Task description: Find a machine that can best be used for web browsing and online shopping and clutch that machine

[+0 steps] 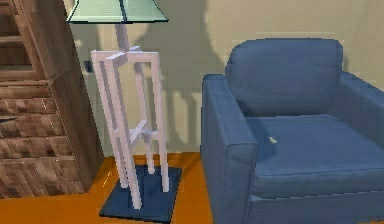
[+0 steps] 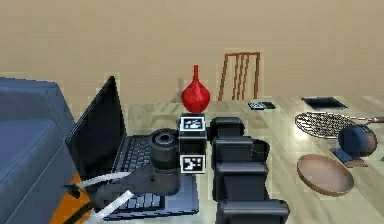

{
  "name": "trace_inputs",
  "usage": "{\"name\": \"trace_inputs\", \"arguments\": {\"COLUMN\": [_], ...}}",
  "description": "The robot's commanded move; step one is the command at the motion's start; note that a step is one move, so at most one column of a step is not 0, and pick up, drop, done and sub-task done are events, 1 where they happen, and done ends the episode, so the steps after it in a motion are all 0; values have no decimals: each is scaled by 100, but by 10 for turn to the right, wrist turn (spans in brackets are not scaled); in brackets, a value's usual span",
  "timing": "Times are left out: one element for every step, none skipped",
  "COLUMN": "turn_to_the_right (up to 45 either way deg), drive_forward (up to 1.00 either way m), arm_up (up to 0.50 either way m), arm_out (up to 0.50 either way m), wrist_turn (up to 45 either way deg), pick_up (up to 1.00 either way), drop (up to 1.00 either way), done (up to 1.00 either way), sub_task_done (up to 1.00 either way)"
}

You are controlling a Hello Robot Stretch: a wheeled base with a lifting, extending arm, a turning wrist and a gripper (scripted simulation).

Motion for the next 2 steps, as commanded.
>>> {"name": "trace_inputs", "arguments": {"turn_to_the_right": [0, 0], "drive_forward": [0, 0], "arm_up": [0, 0], "arm_out": [0, 0], "wrist_turn": [450, 240], "pick_up": [0, 0], "drop": [0, 0], "done": [0, 0], "sub_task_done": [0, 0]}}
